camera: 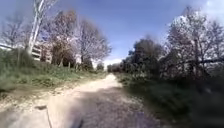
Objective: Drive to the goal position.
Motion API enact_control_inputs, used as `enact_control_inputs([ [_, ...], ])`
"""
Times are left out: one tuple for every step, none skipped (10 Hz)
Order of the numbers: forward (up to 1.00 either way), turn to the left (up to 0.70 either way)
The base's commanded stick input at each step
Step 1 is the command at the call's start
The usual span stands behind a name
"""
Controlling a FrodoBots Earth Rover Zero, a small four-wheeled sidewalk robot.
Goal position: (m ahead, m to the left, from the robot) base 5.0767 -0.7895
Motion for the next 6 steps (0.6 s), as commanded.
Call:
enact_control_inputs([
  [0.7,0.0],
  [0.7,0.0],
  [0.7,0.0],
  [0.7,0.0],
  [0.7,0.35],
  [0.7,0.33],
])
